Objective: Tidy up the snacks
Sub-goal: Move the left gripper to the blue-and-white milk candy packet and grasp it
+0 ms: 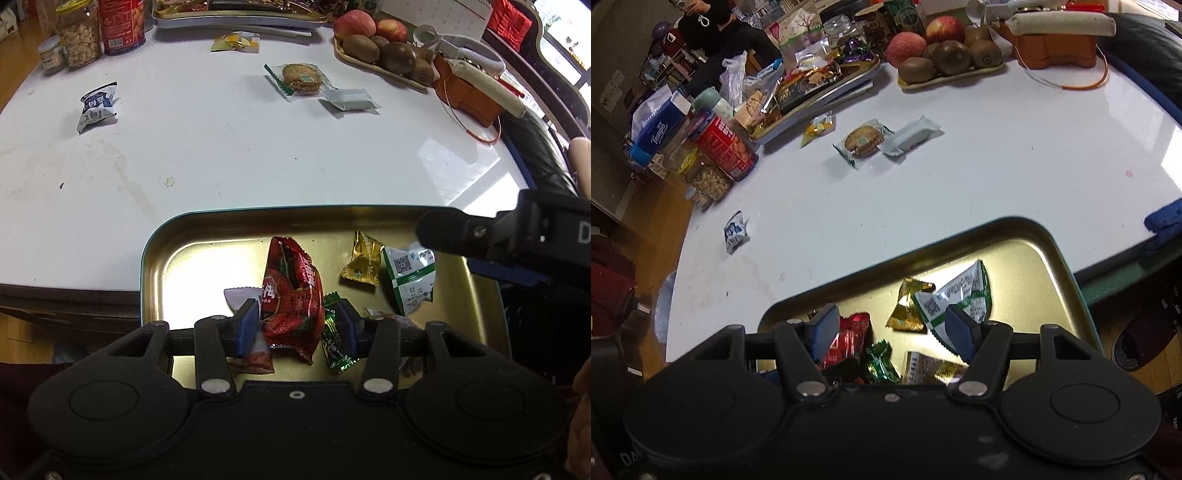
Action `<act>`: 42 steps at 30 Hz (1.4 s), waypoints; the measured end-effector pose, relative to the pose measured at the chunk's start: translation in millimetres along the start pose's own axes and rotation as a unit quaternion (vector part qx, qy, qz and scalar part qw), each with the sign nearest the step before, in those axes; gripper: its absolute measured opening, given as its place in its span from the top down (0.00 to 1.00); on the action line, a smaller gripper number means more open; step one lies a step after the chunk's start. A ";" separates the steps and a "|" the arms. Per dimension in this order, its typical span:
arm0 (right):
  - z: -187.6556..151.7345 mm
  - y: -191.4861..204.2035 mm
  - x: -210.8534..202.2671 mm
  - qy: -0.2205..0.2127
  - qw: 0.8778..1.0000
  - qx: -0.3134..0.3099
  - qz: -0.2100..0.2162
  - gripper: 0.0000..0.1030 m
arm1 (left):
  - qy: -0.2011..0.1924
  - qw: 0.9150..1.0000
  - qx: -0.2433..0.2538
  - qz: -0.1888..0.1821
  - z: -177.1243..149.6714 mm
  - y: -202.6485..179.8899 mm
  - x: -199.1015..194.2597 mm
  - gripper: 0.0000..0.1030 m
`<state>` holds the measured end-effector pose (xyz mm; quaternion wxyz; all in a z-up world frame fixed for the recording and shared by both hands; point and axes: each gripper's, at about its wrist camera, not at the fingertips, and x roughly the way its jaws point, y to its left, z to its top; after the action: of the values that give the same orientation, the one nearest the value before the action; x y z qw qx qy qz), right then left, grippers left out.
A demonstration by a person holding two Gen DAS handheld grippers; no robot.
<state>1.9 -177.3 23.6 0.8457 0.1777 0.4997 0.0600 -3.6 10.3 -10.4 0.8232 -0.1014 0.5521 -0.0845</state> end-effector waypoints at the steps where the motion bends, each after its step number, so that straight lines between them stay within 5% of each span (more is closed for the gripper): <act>1: 5.3 0.6 -2.2 -0.005 1.000 -0.003 -0.001 0.35 | 0.000 1.000 -0.009 -0.003 2.0 4.0 -1.3 0.48; 7: 34.7 6.9 10.4 -0.001 1.000 -0.009 0.002 0.35 | -0.002 0.999 -0.042 -0.005 19.4 25.5 -11.7 0.50; 10: 45.9 12.9 17.9 0.001 1.000 -0.015 0.002 0.35 | -0.027 0.998 -0.060 0.023 46.2 51.3 -26.5 0.49; 14: 58.8 24.2 24.9 0.001 1.000 -0.019 0.014 0.35 | -0.023 0.988 -0.142 0.054 84.9 107.1 -25.9 0.49; 18: 72.4 36.2 32.0 0.001 0.999 -0.028 0.022 0.35 | -0.021 0.981 -0.164 0.100 119.6 149.8 -18.3 0.48; 24: 73.8 34.8 43.2 0.001 0.999 -0.015 0.029 0.35 | -0.010 0.981 -0.137 0.136 162.1 172.1 3.9 0.48; 29: 64.9 25.5 57.1 0.025 0.999 -0.002 0.021 0.35 | 0.000 0.987 -0.097 0.126 182.0 175.2 26.4 0.48; 42: 65.8 30.8 69.7 0.035 0.999 -0.006 0.028 0.35 | 0.000 0.987 -0.096 0.128 192.9 175.9 49.2 0.48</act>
<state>95.7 -145.1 6.1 0.8270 0.1841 0.5231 0.0928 198.3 182.0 -28.7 0.8135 -0.1083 0.5663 0.0754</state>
